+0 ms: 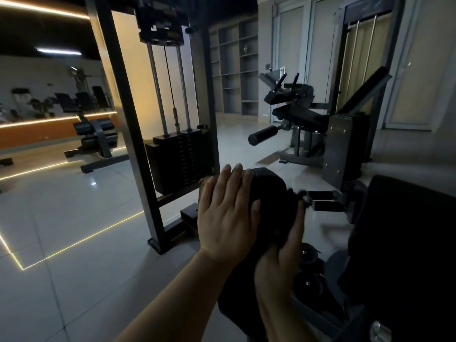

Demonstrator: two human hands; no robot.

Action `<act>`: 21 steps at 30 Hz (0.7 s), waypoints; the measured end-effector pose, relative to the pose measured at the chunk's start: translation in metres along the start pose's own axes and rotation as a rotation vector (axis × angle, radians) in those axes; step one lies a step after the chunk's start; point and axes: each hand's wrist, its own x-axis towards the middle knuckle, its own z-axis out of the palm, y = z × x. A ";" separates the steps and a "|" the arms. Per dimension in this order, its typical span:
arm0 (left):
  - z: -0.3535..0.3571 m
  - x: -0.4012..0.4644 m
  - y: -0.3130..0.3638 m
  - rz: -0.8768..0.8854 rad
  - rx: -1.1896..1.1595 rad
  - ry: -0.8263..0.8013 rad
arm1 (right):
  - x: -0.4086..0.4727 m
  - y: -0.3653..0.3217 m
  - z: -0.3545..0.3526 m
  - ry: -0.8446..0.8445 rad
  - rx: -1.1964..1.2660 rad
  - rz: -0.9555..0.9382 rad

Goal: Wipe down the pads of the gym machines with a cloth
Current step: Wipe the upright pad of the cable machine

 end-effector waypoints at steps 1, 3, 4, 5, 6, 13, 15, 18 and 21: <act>-0.001 0.000 0.000 -0.009 -0.018 -0.011 | 0.013 0.000 0.000 -0.053 -0.065 -0.057; -0.003 0.000 0.001 -0.029 -0.056 -0.027 | 0.048 -0.002 -0.002 -0.146 -0.192 -0.098; -0.003 0.000 0.001 -0.036 -0.074 -0.030 | 0.059 -0.002 -0.003 -0.196 -0.204 -0.073; -0.002 -0.001 0.001 -0.039 -0.087 -0.029 | 0.067 -0.004 -0.005 -0.246 -0.189 -0.053; -0.002 -0.001 0.000 -0.038 -0.096 -0.025 | 0.071 -0.007 -0.008 -0.299 -0.172 -0.050; -0.005 -0.003 0.003 -0.048 -0.208 0.000 | 0.101 -0.028 -0.010 -0.562 -0.279 -0.103; -0.011 -0.001 0.005 -0.091 -0.251 -0.050 | 0.103 -0.034 -0.008 -0.573 -0.310 -0.079; -0.021 0.004 0.008 -0.166 -0.315 -0.136 | 0.102 -0.046 -0.005 -0.580 -0.373 0.020; -0.031 0.012 0.010 -0.255 -0.374 -0.237 | 0.100 -0.067 -0.001 -0.568 -0.360 0.185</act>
